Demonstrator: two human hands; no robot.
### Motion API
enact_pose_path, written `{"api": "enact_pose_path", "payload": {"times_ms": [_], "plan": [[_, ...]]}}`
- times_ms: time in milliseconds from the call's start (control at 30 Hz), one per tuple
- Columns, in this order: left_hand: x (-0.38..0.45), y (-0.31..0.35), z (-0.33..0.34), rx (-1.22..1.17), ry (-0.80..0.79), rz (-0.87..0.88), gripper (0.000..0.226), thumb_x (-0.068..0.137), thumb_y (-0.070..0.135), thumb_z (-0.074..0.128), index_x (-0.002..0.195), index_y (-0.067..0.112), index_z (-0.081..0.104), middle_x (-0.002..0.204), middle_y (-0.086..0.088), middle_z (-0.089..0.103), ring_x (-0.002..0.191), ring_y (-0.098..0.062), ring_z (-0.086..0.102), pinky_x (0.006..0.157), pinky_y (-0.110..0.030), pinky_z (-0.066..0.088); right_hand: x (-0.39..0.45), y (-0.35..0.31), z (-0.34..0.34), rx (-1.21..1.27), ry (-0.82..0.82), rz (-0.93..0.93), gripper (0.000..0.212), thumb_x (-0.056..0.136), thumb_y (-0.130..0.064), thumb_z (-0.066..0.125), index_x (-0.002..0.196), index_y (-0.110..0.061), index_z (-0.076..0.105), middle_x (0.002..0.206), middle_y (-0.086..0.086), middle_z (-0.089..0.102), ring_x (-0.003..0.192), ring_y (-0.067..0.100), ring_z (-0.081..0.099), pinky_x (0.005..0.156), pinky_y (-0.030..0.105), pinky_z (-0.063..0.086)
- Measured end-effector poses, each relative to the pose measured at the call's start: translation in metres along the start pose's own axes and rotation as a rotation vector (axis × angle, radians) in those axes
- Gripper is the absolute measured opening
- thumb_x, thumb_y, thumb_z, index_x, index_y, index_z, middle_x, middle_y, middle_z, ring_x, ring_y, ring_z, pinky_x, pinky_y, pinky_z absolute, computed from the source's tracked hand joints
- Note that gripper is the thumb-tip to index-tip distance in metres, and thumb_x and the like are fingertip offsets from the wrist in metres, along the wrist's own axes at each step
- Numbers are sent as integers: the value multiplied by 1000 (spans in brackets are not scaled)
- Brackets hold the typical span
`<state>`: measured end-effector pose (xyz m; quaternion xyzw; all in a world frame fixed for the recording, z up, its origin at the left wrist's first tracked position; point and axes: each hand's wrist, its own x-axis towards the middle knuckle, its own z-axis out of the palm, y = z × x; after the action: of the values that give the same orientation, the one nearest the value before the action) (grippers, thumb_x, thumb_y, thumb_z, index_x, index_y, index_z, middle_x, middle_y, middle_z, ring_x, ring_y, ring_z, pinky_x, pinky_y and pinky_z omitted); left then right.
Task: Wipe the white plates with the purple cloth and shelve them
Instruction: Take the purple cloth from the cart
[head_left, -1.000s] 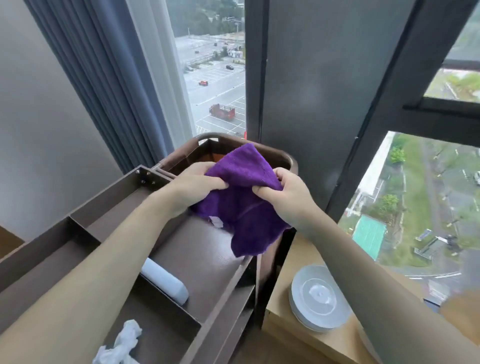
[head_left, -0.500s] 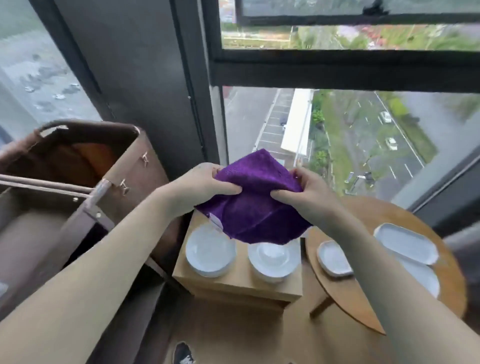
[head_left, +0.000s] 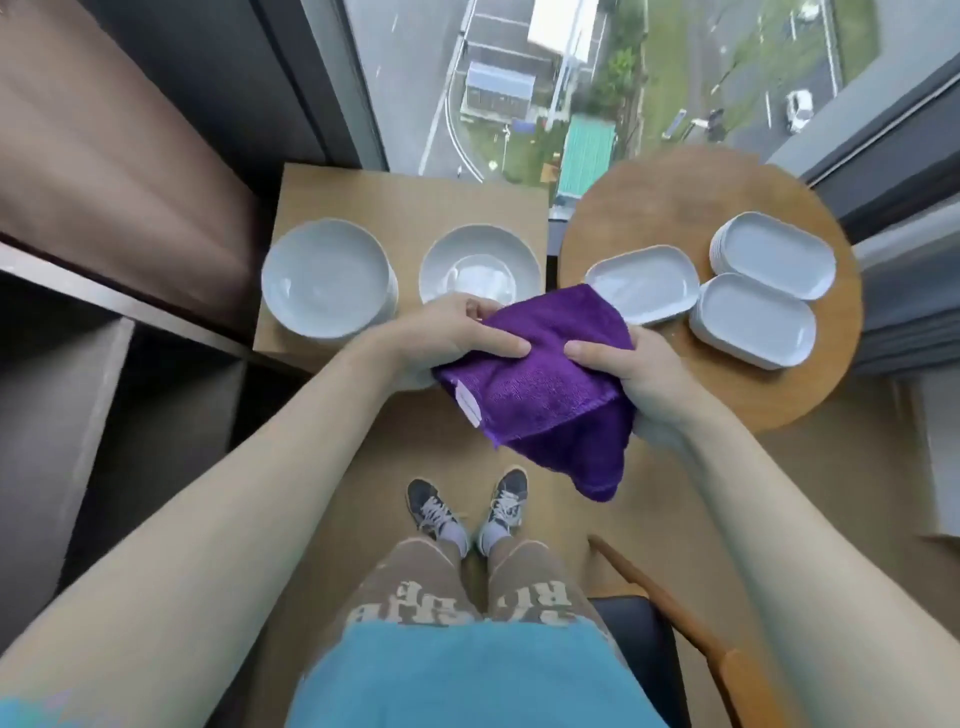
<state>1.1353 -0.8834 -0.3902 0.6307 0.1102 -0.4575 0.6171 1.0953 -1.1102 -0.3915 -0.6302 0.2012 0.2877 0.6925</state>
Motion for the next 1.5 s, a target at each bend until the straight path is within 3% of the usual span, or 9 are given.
{"api": "enact_pose_path", "payload": {"times_ms": [133, 300, 433, 733, 900, 1033, 1200, 1333, 1500], "plan": [[30, -82, -4, -173, 124, -103, 36, 89, 6, 77, 124, 0, 70, 121, -22, 73, 106, -32, 70, 102, -44, 54, 20, 59, 0, -37, 93, 97, 16, 89, 2, 70, 101, -8, 67, 87, 6, 71, 75, 21, 67, 68, 31, 54], [42, -181, -13, -235, 278, -227, 22, 95, 10, 73, 117, 10, 68, 86, -2, 77, 79, -14, 73, 78, -26, 61, 39, 128, -9, -91, 186, 168, 22, 72, -11, 77, 92, -14, 68, 89, 7, 68, 84, 25, 63, 79, 37, 50], [31, -249, -30, -212, 406, -376, 21, 96, 7, 68, 118, 7, 67, 106, -14, 77, 86, -20, 74, 79, -29, 60, 50, 168, -21, -143, 215, 213, 25, 71, -18, 77, 94, -17, 68, 92, 4, 71, 86, 23, 66, 80, 39, 53], [37, -310, 2, -306, 609, -493, 22, 99, 5, 62, 121, 3, 65, 104, -13, 75, 84, -20, 72, 85, -33, 59, 92, 225, -61, -76, 119, 349, 21, 85, -4, 75, 103, -14, 68, 96, 7, 73, 89, 25, 67, 78, 37, 53], [118, -325, 51, -374, 588, -407, 17, 101, 19, 61, 110, 7, 69, 101, -8, 74, 85, -15, 71, 84, -33, 57, 117, 263, -83, 34, 41, 418, 19, 92, -1, 67, 107, -13, 68, 100, 8, 71, 87, 24, 68, 77, 36, 55], [183, -343, 88, -666, 545, -318, 40, 100, 48, 57, 79, 21, 77, 87, -1, 74, 89, -23, 68, 98, -43, 50, 127, 300, -97, 124, 25, 421, 18, 94, -1, 63, 109, -9, 65, 90, 5, 70, 75, 19, 68, 64, 29, 56], [215, -368, 114, -784, 382, -81, 58, 95, 46, 63, 121, -5, 69, 130, -30, 66, 126, -47, 61, 119, -60, 35, 125, 337, -118, 268, 0, 373, 46, 88, -8, 66, 132, 4, 58, 105, 16, 69, 89, 29, 68, 79, 43, 58], [210, -381, 120, -575, 357, 73, 62, 77, 33, 75, 117, -11, 60, 104, -22, 61, 97, -38, 56, 99, -55, 45, 105, 351, -127, 300, -19, 265, 45, 82, -11, 67, 126, 2, 61, 100, 15, 70, 84, 27, 68, 76, 39, 58], [178, -374, 130, -376, 396, 365, 52, 75, 28, 79, 116, -3, 70, 100, -21, 67, 93, -32, 60, 85, -44, 47, 67, 350, -128, 179, 5, -30, 20, 93, -11, 65, 112, -5, 67, 91, 10, 70, 74, 21, 67, 63, 28, 56]]}}
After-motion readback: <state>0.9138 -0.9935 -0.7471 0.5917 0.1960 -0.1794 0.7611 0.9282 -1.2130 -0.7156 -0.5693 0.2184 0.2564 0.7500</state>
